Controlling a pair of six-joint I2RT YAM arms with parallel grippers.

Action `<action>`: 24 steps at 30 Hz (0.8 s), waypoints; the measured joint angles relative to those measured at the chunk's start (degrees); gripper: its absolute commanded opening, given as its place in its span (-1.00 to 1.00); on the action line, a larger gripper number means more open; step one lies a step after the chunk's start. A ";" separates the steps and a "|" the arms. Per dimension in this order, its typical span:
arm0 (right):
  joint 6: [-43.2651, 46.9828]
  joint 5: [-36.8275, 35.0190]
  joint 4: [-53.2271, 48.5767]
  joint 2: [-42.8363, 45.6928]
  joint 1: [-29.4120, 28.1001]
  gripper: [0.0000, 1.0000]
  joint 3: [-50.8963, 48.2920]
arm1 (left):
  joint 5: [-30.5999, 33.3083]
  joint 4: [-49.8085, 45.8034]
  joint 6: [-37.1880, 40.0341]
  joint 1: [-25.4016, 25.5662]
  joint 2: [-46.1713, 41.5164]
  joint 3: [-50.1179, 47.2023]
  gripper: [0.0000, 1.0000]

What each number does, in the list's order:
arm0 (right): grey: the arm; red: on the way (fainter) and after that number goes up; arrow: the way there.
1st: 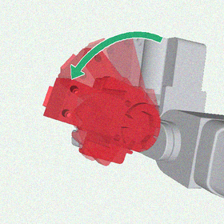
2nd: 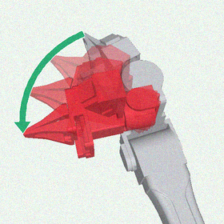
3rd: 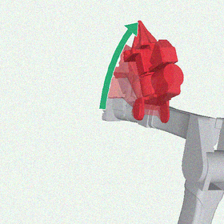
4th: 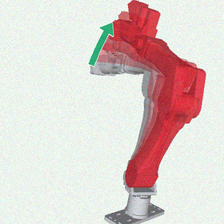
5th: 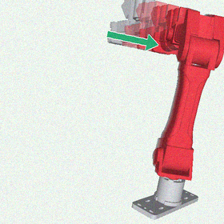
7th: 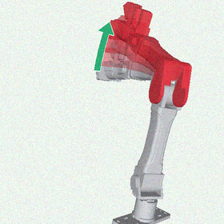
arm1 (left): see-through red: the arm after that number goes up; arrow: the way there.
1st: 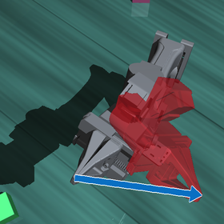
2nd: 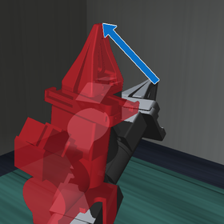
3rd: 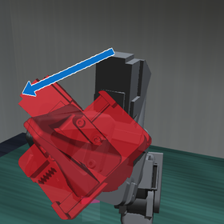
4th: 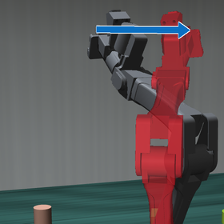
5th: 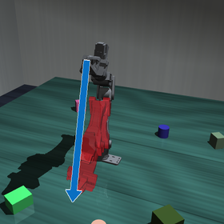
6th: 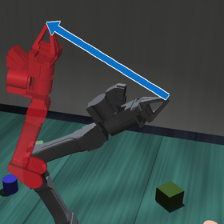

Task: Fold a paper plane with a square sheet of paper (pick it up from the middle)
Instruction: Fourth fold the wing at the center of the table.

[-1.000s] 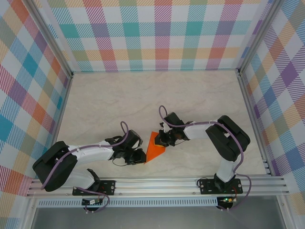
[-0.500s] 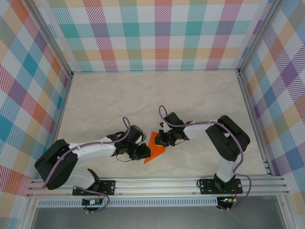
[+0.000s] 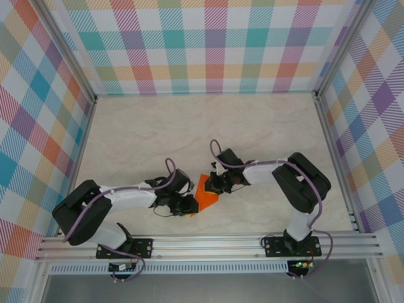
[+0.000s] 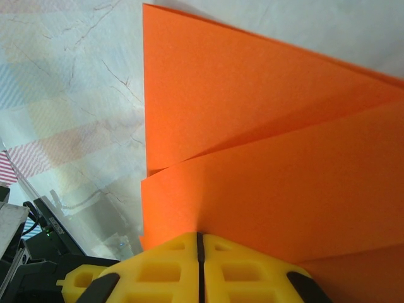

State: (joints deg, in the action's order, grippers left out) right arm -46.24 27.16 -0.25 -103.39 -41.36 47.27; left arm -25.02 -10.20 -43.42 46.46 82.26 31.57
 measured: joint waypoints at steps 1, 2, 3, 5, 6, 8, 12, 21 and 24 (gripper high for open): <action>0.00 0.02 -0.02 -0.07 0.00 -0.84 0.09 | 0.17 -0.15 0.20 0.00 -0.31 -0.17 -0.61; 0.00 0.02 -0.02 -0.13 0.00 -0.83 0.15 | 0.24 -0.28 0.31 0.00 -0.57 -0.31 -0.61; 0.00 0.02 -0.07 -0.17 0.00 -0.84 0.22 | 0.33 -0.57 0.46 0.00 -0.79 -0.37 -0.61; 0.00 0.09 -0.46 -0.31 0.00 -0.83 0.50 | 0.59 -1.79 0.83 0.00 -1.44 -0.48 -0.60; 0.00 0.13 -0.57 -0.33 0.00 -0.83 0.57 | 0.63 -2.25 0.90 0.00 -1.95 -0.70 -0.60; 0.02 0.13 -0.66 -0.33 0.00 -0.83 0.59 | 0.66 -4.09 1.16 0.00 -3.30 -1.25 -0.60; 0.02 0.15 -0.70 -0.33 0.00 -0.77 0.66 | 1.84 -8.48 1.29 0.00 -6.32 -2.10 -0.60; 2.84 -2.25 -6.56 -0.35 -0.74 -0.66 4.33 | 11.19 -22.67 0.81 0.02 -15.89 1.20 -0.58; 5.03 -5.31 -11.67 -0.26 -0.70 -0.57 7.10 | 13.88 -23.39 0.81 0.02 -16.74 3.96 -0.58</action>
State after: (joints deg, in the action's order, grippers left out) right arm -41.21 21.85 -11.92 -103.66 -42.06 54.37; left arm -11.14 -33.58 -42.61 46.48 65.52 35.53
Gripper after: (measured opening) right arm 0.187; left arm 0.207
